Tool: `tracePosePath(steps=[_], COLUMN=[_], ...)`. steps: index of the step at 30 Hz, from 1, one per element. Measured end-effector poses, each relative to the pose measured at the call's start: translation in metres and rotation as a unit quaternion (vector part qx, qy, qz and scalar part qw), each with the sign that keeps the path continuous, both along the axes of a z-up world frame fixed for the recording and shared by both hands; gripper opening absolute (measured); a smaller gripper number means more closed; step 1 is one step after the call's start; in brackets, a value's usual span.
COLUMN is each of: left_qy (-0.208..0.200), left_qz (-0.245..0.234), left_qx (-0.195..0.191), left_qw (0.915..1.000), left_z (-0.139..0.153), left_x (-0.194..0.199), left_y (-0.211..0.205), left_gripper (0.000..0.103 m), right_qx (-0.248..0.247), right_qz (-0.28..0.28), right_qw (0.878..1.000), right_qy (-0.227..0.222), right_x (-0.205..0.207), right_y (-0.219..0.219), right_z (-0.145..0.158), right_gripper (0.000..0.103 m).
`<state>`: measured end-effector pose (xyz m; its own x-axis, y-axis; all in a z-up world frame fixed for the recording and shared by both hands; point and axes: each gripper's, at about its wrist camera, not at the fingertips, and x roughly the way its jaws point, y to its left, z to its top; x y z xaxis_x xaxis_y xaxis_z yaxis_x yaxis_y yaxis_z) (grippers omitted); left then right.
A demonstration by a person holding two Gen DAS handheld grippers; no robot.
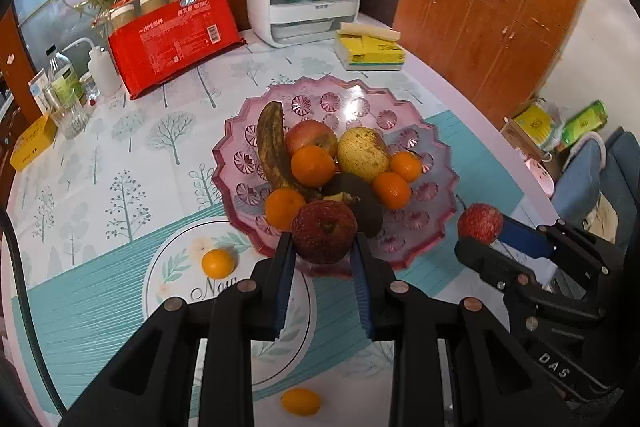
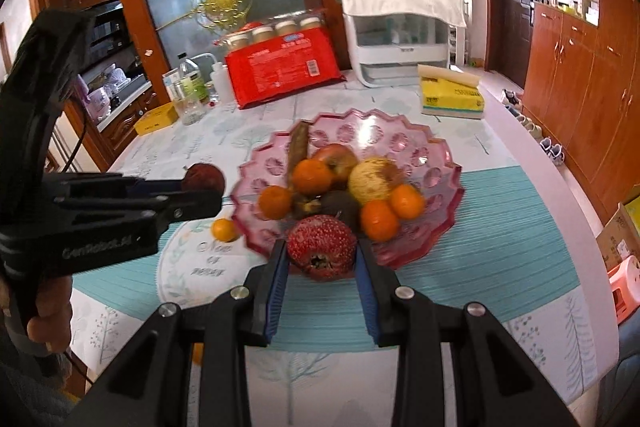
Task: Organize fruits
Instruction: 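Carry the red plum with the left gripper while the right gripper carries its plum toward the bowl, then open both grippers to drop the plums into the pink bowl, then withdraw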
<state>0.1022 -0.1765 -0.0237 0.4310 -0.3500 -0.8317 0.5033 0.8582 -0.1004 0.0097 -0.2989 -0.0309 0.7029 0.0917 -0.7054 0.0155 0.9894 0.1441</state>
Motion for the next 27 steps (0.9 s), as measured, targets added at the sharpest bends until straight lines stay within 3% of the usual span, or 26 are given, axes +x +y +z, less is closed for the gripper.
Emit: tracePosePath(steps=[16,27], left_qy=[0.011,0.018], left_qz=[0.059,0.077], left_qx=[0.034,0.052], left_qw=[0.9976,0.9955], left_z=[-0.032,-0.043], left_x=[0.061,0.082], left_y=[-0.032,-0.037], left_gripper=[0.026,0.027], right_qx=[-0.005,0.0], right_qz=[-0.005,-0.006], right_qw=[1.0,0.999], right_qy=[0.026,0.039], right_x=[0.077,0.1], right_y=[-0.039,-0.045], right_z=[-0.024,-0.032], right_gripper=[0.034,0.034])
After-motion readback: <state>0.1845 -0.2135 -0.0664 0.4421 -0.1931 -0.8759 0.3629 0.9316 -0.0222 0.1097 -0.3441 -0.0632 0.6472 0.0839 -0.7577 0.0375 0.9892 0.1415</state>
